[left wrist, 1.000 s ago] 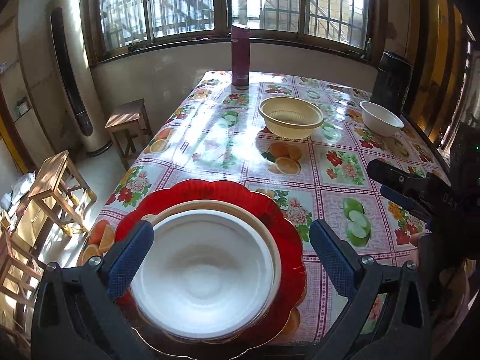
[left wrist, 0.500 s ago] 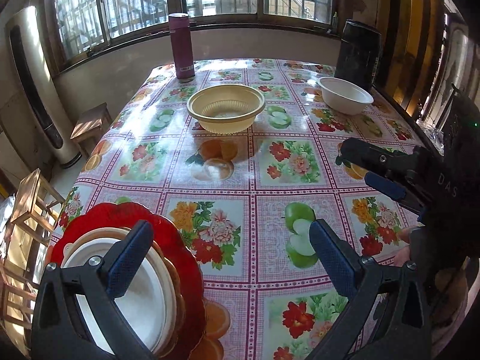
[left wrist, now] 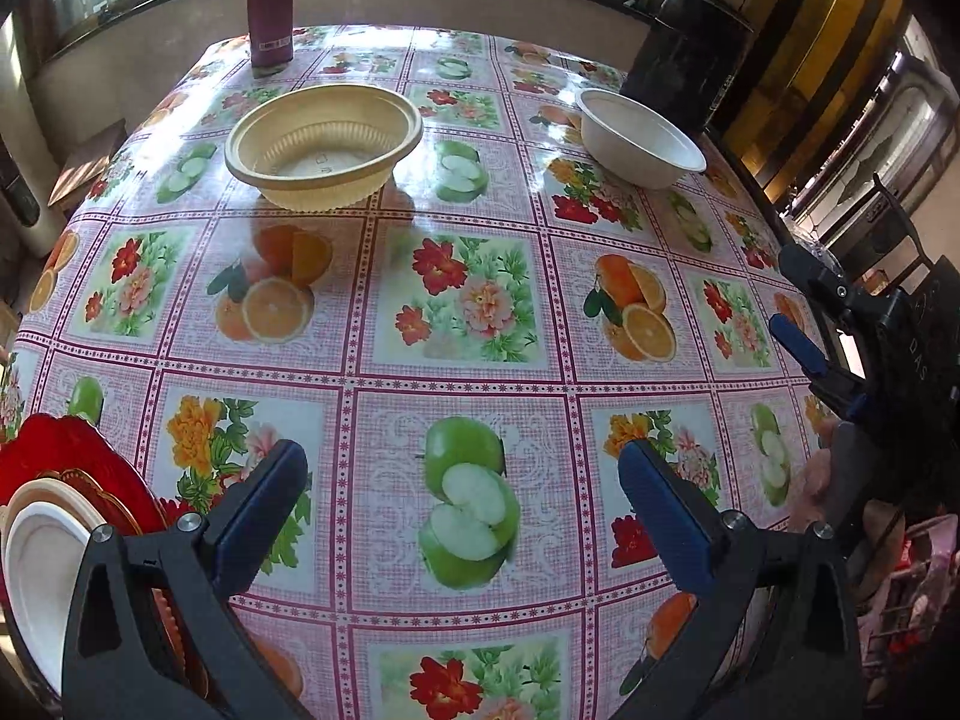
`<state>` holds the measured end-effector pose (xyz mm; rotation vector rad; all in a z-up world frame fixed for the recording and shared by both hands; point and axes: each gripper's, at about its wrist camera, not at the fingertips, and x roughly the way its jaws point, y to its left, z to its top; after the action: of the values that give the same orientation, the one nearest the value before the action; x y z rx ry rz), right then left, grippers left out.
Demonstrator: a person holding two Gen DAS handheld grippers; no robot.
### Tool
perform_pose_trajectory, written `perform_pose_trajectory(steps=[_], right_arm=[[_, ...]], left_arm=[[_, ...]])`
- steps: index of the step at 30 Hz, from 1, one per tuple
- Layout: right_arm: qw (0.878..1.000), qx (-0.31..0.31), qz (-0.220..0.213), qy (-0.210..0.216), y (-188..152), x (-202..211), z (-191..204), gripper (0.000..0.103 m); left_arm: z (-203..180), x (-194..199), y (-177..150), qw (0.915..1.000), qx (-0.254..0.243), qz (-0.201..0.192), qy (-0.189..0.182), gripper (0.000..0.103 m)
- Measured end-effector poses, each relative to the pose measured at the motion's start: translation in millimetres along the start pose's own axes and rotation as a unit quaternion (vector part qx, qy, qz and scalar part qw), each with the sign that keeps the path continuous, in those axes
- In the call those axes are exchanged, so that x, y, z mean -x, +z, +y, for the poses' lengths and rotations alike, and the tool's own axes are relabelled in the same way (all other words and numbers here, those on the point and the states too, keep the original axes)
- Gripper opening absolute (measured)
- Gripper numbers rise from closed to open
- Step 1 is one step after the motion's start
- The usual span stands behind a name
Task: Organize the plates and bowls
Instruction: 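Move the right gripper toward the cream ridged plate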
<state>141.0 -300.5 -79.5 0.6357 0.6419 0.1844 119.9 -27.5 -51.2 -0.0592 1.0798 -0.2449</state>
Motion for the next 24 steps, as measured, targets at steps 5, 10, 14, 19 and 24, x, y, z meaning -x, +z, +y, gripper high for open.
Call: perform_pose_trajectory(steps=[5,10,14,19,24], right_arm=[[0.999,-0.021,-0.024,-0.015,18,14,-30,0.103],[0.999,0.004,-0.040,-0.033,25,24,-37,0.103],[0.999,0.003,-0.035,-0.030,24,22,-37,0.103],[0.998,0.039,-0.035,-0.033,32,11,-13,0.103],[0.997,0.065,-0.043,-0.011,49,-7,29,0.103]], left_arm=[[-30,3,3,0.9972,-0.064,-0.022,0.030,0.103],[-50,21,15,0.9854,-0.132,-0.073,0.079,0.103],[-51,36,27,0.9754,-0.160,-0.111,0.103,0.103],[-46,46,40,0.9690,-0.174,-0.133,0.115,0.103],[-37,48,55,0.9698,-0.165,-0.138,0.115,0.103]])
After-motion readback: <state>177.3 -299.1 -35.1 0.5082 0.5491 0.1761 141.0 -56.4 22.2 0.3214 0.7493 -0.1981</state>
